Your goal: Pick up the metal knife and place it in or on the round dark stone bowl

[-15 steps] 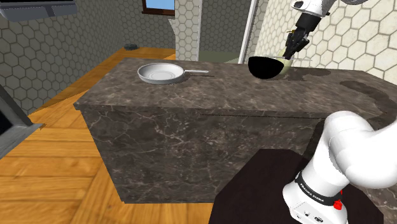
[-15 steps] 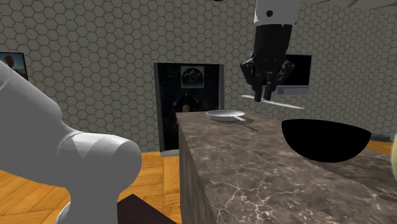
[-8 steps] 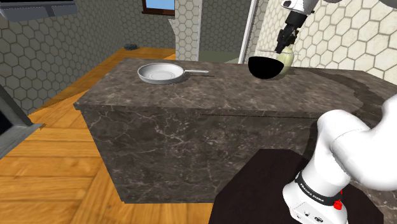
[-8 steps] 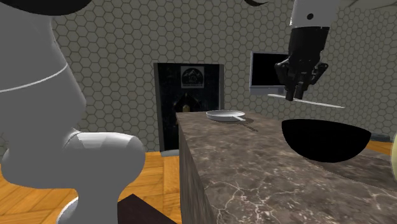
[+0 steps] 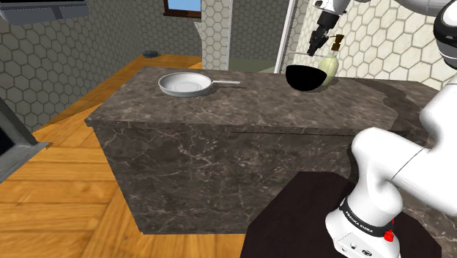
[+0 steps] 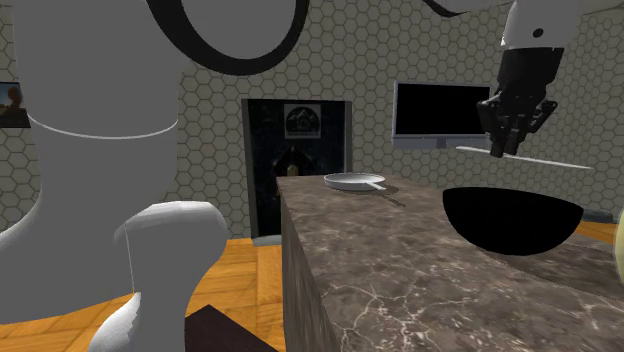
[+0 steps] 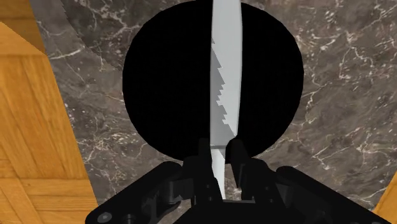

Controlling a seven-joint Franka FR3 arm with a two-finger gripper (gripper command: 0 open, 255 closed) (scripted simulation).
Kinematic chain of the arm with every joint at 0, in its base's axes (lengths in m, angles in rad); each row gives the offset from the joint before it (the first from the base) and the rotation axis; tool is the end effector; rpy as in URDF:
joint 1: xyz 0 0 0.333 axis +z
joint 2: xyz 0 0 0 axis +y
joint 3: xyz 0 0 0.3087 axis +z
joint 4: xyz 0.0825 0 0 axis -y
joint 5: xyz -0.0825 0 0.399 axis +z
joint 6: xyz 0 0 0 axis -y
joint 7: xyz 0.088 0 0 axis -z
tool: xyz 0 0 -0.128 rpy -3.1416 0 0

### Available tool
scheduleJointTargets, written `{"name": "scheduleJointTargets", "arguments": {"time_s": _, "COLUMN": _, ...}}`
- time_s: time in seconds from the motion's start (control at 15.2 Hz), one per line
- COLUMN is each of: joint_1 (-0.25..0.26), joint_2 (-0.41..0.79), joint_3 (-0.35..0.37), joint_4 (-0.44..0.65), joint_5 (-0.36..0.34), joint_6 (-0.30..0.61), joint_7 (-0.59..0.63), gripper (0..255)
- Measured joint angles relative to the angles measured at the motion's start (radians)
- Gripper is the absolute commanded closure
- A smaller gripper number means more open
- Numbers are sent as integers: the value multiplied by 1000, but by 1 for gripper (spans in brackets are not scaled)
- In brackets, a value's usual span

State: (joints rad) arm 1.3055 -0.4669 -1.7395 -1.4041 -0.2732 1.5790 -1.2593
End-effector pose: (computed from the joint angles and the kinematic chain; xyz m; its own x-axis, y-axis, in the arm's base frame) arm 0.4654 -0.4097 0.5874 0.6981 0.6868 0.2024 0.6982 -0.7156 0.0207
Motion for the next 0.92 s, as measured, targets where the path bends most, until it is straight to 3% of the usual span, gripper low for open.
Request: {"name": "scheduleJointTargets", "arguments": {"time_s": 0.92, "joint_1": -74, "joint_2": -10, "joint_3": 11, "joint_4": -210, "joint_5": -14, "joint_6": 186, "joint_7": -4, "gripper": 255}}
